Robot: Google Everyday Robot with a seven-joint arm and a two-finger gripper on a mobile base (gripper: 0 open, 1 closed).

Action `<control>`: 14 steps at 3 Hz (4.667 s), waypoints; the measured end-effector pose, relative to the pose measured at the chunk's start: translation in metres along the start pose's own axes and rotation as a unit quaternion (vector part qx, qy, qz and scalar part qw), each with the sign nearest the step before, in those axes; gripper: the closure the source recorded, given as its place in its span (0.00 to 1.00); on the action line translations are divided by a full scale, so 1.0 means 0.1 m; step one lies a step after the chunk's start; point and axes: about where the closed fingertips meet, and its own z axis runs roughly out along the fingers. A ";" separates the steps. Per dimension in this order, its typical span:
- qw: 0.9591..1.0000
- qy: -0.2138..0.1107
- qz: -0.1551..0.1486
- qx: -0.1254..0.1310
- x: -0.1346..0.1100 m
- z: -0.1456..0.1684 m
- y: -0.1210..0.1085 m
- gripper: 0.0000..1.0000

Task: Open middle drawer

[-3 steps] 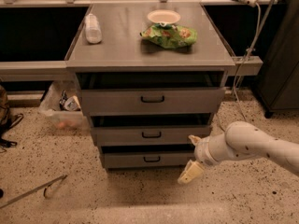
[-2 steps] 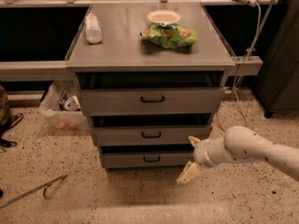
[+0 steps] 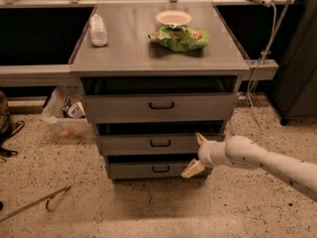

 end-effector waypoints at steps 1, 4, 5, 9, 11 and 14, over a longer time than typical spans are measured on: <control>1.000 -0.001 -0.007 0.014 0.09 0.33 -0.25 0.00; 0.998 0.025 -0.031 -0.057 0.14 0.91 -0.31 0.00; 0.993 0.024 -0.056 -0.103 -0.05 1.05 -0.20 0.00; 0.943 0.081 0.009 -0.323 -0.39 0.21 0.71 0.00; 0.960 0.079 -0.068 -0.261 -0.56 0.35 0.57 0.00; 0.948 0.098 -0.060 -0.296 -0.18 0.81 0.52 0.00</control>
Offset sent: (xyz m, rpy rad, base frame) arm 0.0762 -0.0102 -0.0758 -0.0569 0.1136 0.0070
